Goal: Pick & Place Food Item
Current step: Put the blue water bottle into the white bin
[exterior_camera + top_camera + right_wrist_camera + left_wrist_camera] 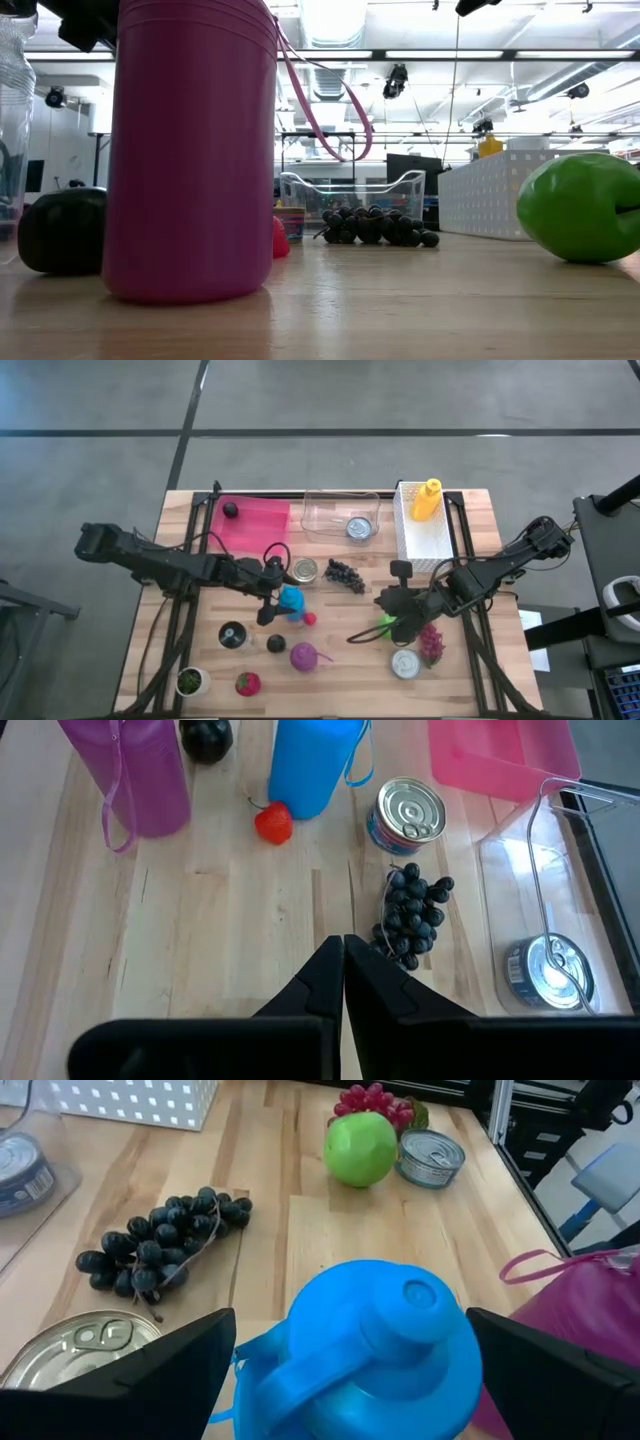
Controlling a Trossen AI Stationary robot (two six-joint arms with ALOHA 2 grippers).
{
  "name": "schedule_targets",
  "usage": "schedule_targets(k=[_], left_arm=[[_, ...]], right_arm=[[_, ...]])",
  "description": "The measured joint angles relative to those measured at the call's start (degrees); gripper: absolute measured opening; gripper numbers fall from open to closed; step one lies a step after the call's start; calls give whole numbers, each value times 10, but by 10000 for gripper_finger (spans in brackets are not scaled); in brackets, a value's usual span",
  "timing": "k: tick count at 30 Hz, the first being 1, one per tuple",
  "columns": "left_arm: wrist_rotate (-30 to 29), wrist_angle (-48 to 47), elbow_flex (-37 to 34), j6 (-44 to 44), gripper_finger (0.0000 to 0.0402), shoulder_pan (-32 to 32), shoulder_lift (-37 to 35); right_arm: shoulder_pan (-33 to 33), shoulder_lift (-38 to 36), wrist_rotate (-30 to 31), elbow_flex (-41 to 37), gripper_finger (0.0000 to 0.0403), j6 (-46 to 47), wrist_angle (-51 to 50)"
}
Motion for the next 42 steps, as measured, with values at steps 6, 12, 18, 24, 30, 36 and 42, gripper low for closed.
schedule_targets(k=[6,12,18,24,30,36,42], left_arm=[[-28,0,0,4,372,0,0],[-28,0,0,5,322,0,0],[-28,0,0,6,257,0,0],[-29,2,0,7,205,0,0],[-32,2,0,6,205,0,0],[-36,2,7,4,217,0,-2],[-36,-10,39,4,208,0,-5]], right_arm=[[0,0,0,0,8,0,0],[0,0,0,0,8,0,0],[0,0,0,0,8,0,0],[0,0,0,0,8,0,0],[0,0,0,0,8,0,0],[0,0,0,0,8,0,0],[0,0,0,0,8,0,0]])
